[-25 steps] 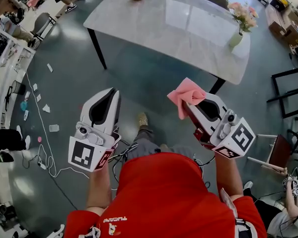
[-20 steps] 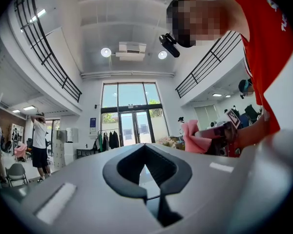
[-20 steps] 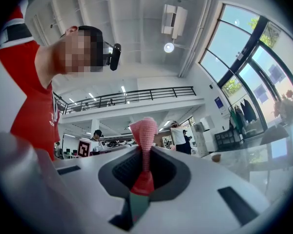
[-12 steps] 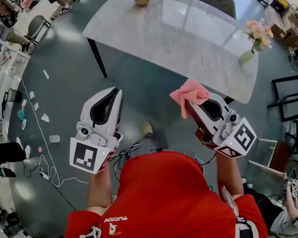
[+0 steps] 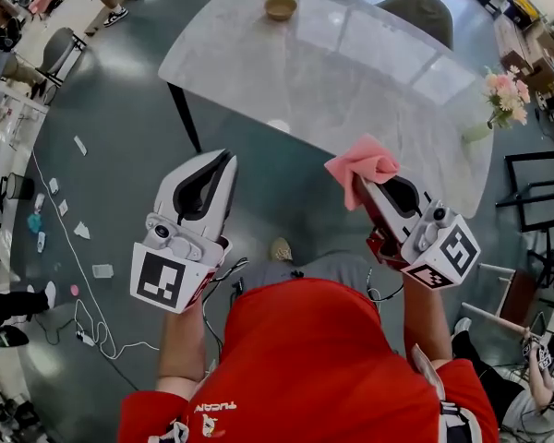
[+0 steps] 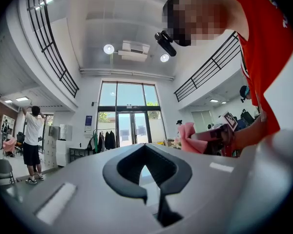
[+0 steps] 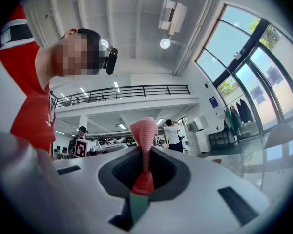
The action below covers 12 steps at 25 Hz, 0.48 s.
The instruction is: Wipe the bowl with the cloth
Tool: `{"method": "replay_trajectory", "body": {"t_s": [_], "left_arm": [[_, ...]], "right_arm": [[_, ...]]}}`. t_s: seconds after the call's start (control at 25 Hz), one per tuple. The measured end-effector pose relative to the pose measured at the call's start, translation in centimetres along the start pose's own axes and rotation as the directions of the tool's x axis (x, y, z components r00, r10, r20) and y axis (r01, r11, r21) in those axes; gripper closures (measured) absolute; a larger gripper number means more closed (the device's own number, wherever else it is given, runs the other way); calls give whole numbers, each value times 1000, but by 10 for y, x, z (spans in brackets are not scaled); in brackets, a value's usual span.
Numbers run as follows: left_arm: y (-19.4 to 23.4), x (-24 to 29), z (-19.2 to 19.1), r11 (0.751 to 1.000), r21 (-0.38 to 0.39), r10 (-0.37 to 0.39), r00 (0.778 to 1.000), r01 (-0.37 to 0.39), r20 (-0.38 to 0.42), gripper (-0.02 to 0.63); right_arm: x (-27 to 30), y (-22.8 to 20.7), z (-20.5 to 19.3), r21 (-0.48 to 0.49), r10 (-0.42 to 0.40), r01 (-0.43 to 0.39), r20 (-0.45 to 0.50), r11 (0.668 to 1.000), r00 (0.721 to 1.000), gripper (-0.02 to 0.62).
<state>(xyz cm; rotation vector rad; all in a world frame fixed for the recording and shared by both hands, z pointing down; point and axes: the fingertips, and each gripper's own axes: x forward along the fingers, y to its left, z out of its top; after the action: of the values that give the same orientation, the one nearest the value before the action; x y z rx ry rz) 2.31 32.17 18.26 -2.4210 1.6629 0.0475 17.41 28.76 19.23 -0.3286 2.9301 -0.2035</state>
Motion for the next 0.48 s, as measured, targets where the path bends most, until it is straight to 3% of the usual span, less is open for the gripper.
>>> {"method": "replay_trajectory", "body": {"t_s": [0.48], "left_arm": [[50,28,-21,1000,-29,-1,1000,0,-21,601]], "right_arm": [[50,-38,-6,-12,23,-23,-26,1000,999,574]]}}
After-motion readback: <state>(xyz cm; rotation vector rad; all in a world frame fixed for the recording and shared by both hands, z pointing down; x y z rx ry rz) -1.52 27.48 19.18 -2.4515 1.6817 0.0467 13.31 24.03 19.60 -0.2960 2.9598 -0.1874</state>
